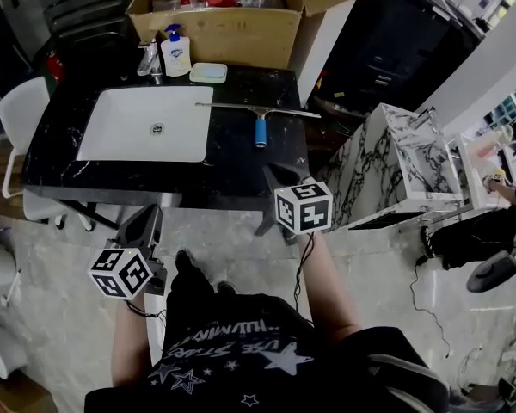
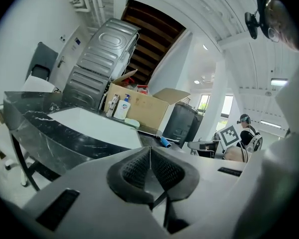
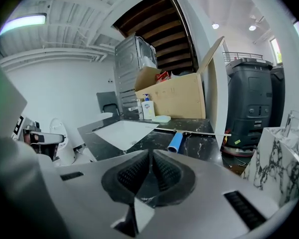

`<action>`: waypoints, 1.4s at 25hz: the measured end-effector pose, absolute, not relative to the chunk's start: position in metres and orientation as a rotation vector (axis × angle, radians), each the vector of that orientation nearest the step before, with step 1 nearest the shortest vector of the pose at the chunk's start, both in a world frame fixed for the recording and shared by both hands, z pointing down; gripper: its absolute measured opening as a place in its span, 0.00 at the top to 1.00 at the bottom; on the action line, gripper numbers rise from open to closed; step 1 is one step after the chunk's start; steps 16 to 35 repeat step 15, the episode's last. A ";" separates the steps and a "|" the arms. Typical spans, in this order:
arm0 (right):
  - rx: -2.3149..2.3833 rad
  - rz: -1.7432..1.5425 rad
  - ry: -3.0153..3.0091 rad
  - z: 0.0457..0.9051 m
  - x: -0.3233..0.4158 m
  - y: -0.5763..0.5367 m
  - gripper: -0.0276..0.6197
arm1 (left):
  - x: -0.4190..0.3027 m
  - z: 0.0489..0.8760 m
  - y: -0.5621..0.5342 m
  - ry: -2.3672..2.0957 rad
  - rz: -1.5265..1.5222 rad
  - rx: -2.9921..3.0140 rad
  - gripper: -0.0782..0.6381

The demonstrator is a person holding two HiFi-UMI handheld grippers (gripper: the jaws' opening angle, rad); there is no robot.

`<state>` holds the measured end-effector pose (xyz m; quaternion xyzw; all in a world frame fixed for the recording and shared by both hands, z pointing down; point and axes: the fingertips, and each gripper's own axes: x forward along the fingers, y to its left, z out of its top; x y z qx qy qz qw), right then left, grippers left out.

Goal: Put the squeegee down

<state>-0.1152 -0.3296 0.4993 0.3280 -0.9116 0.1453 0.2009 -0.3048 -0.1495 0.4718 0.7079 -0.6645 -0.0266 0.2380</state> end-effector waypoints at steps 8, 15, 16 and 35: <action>0.885 0.409 -2.585 0.497 -0.123 -0.282 0.87 | -0.304 0.470 -0.108 -1.833 -0.055 1.939 0.86; 0.894 0.429 -2.581 0.488 -0.142 -0.234 0.87 | -0.309 0.469 -0.063 -1.765 -0.044 1.950 0.86; 0.894 0.429 -2.581 0.488 -0.142 -0.234 0.87 | -0.309 0.469 -0.063 -1.765 -0.044 1.950 0.86; 0.894 0.429 -2.581 0.488 -0.142 -0.234 0.87 | -0.309 0.469 -0.063 -1.765 -0.044 1.950 0.86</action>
